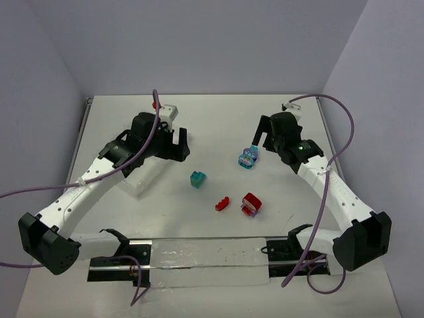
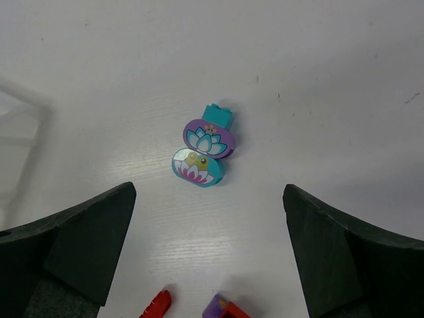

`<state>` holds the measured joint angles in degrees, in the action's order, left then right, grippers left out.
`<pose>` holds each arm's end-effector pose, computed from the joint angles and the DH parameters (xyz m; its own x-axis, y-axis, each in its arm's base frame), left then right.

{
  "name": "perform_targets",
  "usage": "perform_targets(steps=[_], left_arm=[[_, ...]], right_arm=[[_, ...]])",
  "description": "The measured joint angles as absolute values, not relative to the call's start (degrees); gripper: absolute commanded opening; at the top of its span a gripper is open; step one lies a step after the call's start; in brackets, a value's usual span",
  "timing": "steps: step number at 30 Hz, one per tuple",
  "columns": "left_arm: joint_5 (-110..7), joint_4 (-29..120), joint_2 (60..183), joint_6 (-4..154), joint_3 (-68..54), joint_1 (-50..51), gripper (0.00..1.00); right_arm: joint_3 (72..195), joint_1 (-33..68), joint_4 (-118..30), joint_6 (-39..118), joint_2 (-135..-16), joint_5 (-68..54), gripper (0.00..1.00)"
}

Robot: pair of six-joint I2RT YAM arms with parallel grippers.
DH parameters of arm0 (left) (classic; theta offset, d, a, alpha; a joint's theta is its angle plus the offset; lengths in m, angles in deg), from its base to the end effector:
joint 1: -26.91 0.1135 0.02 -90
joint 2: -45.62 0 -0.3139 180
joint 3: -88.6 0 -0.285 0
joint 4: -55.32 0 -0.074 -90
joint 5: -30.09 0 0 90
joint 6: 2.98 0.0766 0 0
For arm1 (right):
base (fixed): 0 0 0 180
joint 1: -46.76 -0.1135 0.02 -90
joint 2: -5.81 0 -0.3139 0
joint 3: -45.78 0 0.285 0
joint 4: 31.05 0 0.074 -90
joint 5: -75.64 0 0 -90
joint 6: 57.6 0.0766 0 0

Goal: Sort the legos into containers by color

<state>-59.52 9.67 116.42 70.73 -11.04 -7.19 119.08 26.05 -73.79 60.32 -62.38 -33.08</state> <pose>0.2643 -0.1796 0.3686 -0.6267 0.0856 -0.7745 0.4057 0.8845 -0.2305 0.2924 0.0843 0.3408 -0.5501 0.2661 -0.7915 0.1815 0.9633 0.1977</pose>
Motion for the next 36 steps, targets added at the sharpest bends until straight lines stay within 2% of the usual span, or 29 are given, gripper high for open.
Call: perform_targets(steps=[18,26,36], left_arm=[[-65.3,9.0,121.9,68.0,-14.6,-22.5,0.94],[-67.7,9.8,126.8,65.8,-17.5,-23.7,0.91],[-73.8,11.7,135.6,64.9,-17.0,-23.7,0.82]], right_arm=[[118.2,26.0,-73.8,60.0,-60.8,-33.0,1.00],[118.2,26.0,-73.7,60.0,-60.7,-33.0,1.00],[118.2,26.0,-73.7,60.0,-60.3,-33.3,1.00]])
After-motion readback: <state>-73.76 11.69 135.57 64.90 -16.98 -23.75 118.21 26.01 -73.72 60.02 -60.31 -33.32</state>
